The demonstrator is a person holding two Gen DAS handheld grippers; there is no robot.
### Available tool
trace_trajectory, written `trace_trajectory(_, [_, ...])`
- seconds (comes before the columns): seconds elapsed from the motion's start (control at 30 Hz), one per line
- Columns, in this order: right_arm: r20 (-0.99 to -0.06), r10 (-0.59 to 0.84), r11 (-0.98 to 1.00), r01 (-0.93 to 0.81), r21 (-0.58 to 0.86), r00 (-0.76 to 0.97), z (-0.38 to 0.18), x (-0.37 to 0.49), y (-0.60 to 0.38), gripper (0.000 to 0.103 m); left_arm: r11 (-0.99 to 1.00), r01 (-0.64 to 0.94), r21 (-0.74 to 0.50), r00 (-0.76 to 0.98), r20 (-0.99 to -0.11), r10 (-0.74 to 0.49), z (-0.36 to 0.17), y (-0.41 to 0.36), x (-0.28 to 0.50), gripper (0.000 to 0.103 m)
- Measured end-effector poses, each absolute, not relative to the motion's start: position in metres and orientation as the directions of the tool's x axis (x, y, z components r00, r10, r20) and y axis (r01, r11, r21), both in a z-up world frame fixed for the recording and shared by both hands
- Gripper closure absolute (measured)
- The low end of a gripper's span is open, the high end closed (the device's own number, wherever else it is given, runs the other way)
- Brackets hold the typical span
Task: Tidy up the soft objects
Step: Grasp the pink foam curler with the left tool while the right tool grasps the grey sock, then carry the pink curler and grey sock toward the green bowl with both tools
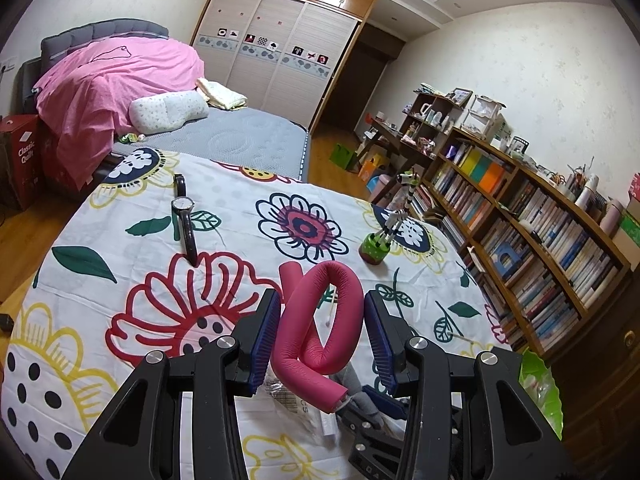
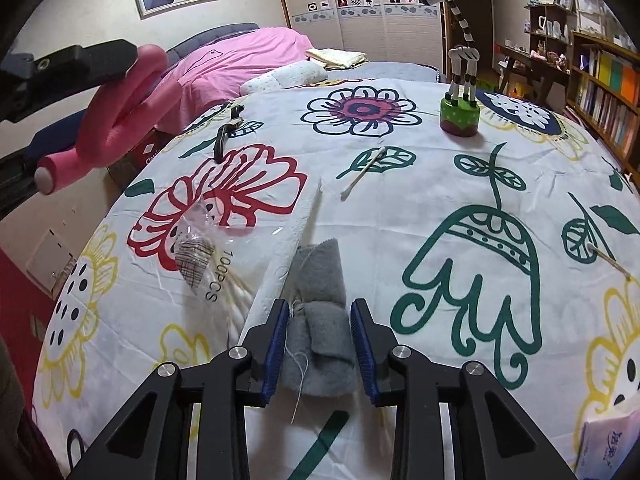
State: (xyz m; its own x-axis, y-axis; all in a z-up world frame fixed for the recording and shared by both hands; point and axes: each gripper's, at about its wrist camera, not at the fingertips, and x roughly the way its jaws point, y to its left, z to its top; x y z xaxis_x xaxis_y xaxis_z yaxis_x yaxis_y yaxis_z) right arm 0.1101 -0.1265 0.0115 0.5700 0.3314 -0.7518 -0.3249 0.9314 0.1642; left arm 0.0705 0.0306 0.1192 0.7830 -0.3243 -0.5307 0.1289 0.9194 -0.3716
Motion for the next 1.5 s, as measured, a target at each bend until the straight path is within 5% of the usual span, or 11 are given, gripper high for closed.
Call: trace_trajectory(1.5, [-0.641,0.3,0.948,-0.148,0.28,0.706,0.056,0.024,-0.219,0.075,0.911,0.232,-0.34,0.744,-0.541,-0.392,0.118,-0.016,0.056,0.059])
